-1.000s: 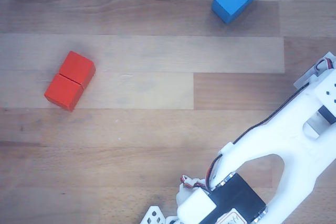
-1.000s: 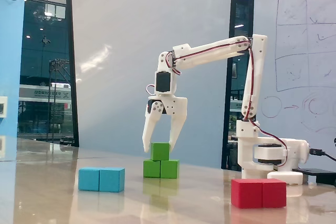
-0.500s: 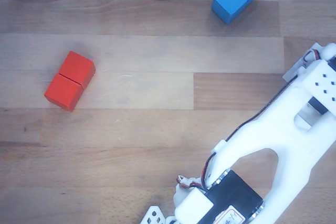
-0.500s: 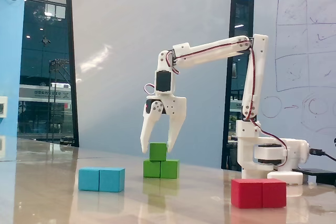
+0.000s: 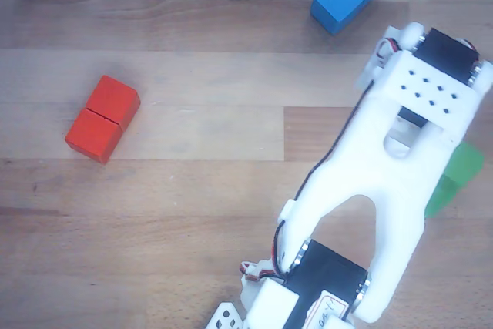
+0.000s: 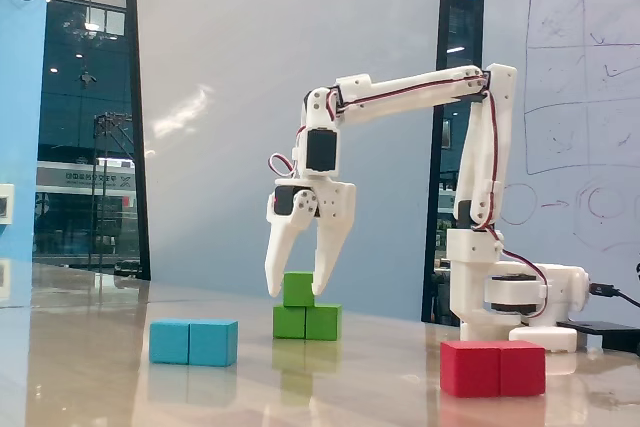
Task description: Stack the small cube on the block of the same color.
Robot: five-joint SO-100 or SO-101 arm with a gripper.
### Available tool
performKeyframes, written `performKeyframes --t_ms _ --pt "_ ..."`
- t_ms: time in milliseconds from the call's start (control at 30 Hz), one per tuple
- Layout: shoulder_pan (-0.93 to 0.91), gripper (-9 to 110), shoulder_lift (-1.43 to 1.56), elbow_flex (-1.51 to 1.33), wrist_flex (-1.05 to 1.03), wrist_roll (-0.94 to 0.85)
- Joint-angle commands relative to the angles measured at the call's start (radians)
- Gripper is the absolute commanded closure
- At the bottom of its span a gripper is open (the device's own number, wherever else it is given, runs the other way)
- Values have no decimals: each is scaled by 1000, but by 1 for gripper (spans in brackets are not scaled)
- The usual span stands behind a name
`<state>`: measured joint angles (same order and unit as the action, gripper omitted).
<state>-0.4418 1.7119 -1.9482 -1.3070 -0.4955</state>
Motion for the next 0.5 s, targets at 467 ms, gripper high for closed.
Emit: performKeyframes --t_ms 467 --pt "388 81 193 5 15 379"
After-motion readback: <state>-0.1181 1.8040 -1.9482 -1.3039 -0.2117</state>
